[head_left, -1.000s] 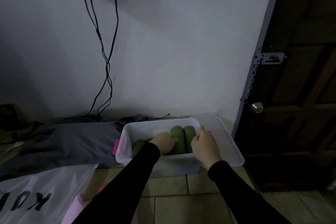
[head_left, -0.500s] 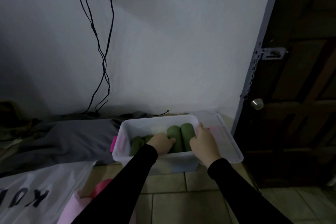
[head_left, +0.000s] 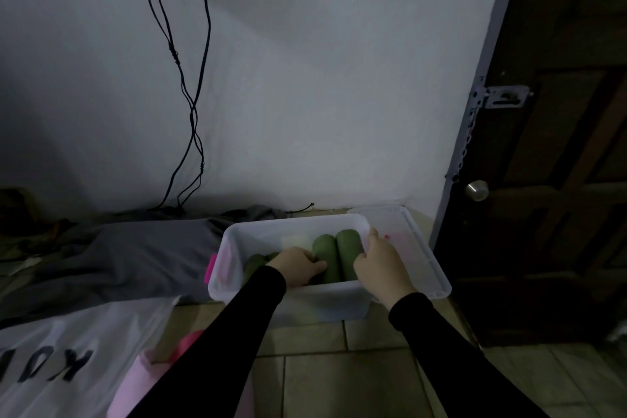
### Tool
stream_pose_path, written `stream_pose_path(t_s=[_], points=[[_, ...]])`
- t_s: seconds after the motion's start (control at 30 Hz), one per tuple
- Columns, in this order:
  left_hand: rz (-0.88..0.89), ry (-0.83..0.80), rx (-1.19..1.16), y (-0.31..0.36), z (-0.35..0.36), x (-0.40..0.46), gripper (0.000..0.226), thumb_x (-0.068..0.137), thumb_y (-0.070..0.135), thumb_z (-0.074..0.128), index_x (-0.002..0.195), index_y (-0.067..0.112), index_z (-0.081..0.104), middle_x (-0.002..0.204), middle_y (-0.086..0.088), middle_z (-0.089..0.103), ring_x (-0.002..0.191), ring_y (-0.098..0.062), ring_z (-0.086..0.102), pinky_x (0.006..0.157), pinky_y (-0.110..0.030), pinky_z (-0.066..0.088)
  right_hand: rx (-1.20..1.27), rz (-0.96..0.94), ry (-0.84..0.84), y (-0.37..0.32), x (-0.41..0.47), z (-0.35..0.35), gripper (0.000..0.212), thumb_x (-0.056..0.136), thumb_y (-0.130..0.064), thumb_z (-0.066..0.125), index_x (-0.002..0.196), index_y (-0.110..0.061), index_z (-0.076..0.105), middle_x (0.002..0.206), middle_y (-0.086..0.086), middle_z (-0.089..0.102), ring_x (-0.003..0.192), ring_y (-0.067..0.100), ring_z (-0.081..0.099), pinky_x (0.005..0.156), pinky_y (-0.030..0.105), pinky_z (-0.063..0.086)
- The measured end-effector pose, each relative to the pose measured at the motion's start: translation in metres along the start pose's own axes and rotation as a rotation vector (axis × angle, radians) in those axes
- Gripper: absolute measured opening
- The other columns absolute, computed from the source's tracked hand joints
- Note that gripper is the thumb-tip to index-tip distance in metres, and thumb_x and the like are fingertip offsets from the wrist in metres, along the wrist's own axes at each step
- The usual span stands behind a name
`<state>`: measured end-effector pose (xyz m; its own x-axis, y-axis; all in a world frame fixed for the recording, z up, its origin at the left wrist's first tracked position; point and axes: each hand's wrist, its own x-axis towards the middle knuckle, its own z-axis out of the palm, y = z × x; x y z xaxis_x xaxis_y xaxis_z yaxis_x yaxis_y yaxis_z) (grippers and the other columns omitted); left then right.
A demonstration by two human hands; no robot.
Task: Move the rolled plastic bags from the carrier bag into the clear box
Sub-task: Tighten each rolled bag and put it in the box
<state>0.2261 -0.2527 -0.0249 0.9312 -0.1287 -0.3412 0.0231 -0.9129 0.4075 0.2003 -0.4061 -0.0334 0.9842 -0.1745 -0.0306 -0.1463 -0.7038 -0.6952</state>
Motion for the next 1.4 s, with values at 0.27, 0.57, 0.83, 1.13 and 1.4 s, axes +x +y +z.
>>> stream_pose_path(t_s=[0.27, 0.57, 0.83, 1.13, 1.4], points=[[0.009, 0.142, 0.002, 0.002, 0.004, -0.002, 0.040, 0.092, 0.039, 0.056, 0.101, 0.002, 0.070, 0.104, -0.015, 0.070, 0.100, -0.028, 0.064, 0.084, -0.030, 0.047, 0.071, 0.009, -0.027, -0.002, -0.005, -0.006, 0.058, 0.093, -0.008, 0.036, 0.149, -0.014, 0.023, 0.134, 0.016, 0.048, 0.117, 0.031, 0.049, 0.093, 0.035, 0.043], [0.392, 0.445, -0.082, -0.026, -0.006, -0.050, 0.026, 0.091, 0.033, 0.059, 0.108, 0.017, 0.070, 0.104, -0.001, 0.070, 0.096, -0.019, 0.063, 0.083, -0.024, 0.043, 0.096, -0.367, 0.232, -0.019, -0.023, -0.008, 0.044, 0.091, -0.009, 0.047, 0.135, -0.011, 0.049, 0.139, 0.007, 0.049, 0.129, 0.017, 0.044, 0.105, 0.023, 0.034], [0.568, 0.423, 0.148, -0.106, -0.019, -0.120, 0.045, 0.075, 0.059, 0.055, 0.097, 0.024, 0.072, 0.087, 0.007, 0.063, 0.082, -0.011, 0.057, 0.075, -0.028, 0.050, 0.190, -0.451, -0.051, -0.057, -0.105, 0.067, 0.017, 0.085, -0.017, 0.056, 0.096, -0.012, 0.068, 0.084, 0.001, 0.068, 0.075, 0.016, 0.062, 0.069, 0.026, 0.048], [0.238, 0.025, 0.474, -0.148, 0.020, -0.141, 0.116, 0.047, 0.076, 0.073, 0.143, 0.037, 0.023, 0.144, 0.005, 0.033, 0.131, -0.023, 0.033, 0.107, -0.045, 0.026, 0.148, 0.042, -0.505, -0.052, -0.117, 0.126, 0.025, 0.088, -0.025, 0.054, 0.068, -0.012, 0.053, 0.067, 0.003, 0.057, 0.063, 0.018, 0.053, 0.054, 0.025, 0.036], [0.362, 0.167, 0.291, -0.160, 0.027, -0.144, 0.109, 0.046, 0.073, 0.071, 0.138, 0.035, 0.026, 0.137, 0.010, 0.035, 0.126, -0.016, 0.037, 0.105, -0.038, 0.028, 0.425, 0.136, -0.397, -0.055, -0.124, 0.140, 0.045, 0.082, -0.046, 0.053, 0.102, -0.009, 0.069, 0.105, 0.007, 0.071, 0.103, 0.024, 0.064, 0.094, 0.040, 0.049]])
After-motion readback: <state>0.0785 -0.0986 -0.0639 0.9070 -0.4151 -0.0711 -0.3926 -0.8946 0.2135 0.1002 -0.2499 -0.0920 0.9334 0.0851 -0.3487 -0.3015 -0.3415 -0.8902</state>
